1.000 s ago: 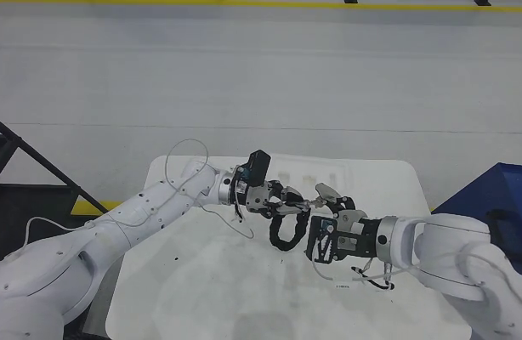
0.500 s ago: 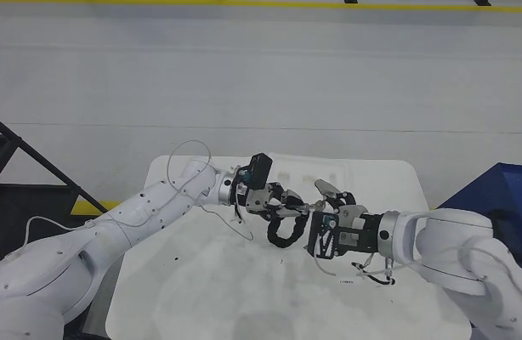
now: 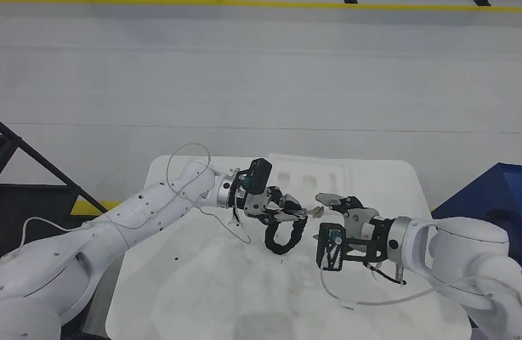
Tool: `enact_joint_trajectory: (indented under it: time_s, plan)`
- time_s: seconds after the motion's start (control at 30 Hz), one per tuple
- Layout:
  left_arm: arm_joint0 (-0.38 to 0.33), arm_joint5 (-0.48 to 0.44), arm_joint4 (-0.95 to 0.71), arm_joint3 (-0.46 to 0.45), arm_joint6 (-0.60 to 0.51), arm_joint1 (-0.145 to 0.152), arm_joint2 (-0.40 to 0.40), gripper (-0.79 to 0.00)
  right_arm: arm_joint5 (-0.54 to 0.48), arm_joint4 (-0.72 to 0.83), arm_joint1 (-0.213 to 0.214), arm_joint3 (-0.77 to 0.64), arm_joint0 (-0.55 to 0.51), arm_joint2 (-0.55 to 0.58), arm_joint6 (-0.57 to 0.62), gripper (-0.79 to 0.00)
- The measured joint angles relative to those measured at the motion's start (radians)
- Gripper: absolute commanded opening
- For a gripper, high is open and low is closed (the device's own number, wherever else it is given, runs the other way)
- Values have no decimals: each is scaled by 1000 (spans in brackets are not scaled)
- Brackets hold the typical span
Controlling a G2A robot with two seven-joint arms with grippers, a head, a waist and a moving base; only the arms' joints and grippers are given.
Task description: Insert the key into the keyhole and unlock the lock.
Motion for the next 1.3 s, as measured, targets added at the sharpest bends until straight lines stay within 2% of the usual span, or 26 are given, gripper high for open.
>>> enact_joint_trajectory:
  time_s: [0.2, 0.4, 0.77, 0.93, 1.13, 1.2, 1.23, 1.3]
  plan:
    - [4, 0, -4, -9, -17, 1, 0, -785, 14, -90, 0, -26, -24, -4, -29, -551]
    - [5, 0, -9, -13, -25, 2, 0, -785, 26, -115, -1, -27, -43, -5, -48, -785]
    - [6, 0, -5, -18, -37, 3, 0, -785, 59, 128, -4, 52, -51, 23, -66, -785]
    - [-2, 0, 25, -33, -42, 1, 0, -785, 100, 359, -5, 125, -53, 38, -51, -785]
    - [-13, 0, 56, -40, -31, 0, 0, -785, 159, 557, -2, 173, -51, 46, 27, -785]
    - [-20, 0, 70, -43, -34, 0, 0, -785, 187, 628, -3, 191, -60, 50, 29, -757]
    - [-23, 0, 80, -48, -34, 0, 0, -785, 200, 662, -3, 199, -65, 51, 31, -785]
    - [-28, 0, 110, -56, -36, 0, -4, -785, 221, 731, -2, 214, -74, 56, 44, -785]
